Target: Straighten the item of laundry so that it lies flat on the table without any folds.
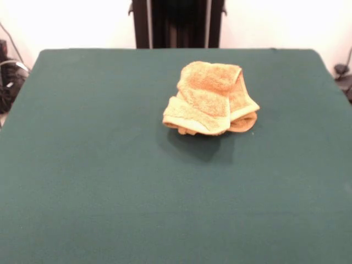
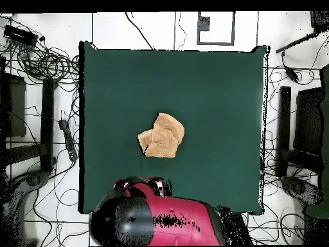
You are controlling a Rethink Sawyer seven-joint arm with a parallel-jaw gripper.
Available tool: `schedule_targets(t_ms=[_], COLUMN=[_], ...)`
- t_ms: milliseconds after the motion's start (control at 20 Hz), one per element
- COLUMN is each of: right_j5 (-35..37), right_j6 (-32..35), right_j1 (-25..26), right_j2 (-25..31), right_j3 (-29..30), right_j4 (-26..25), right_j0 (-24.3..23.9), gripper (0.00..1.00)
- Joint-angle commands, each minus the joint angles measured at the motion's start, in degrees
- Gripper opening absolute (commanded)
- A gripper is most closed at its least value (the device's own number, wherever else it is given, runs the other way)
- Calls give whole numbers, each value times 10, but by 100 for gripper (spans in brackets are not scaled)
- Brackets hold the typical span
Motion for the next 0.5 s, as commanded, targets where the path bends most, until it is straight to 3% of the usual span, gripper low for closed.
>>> schedule_targets(t_ms=[50, 500], right_j5=[27, 20], right_j6=[-14, -11], right_j1=[35, 42], right_j2=[42, 53], right_j3=[0, -9], right_j4=[-21, -29], right_j0=[-19, -20], gripper=[100, 100])
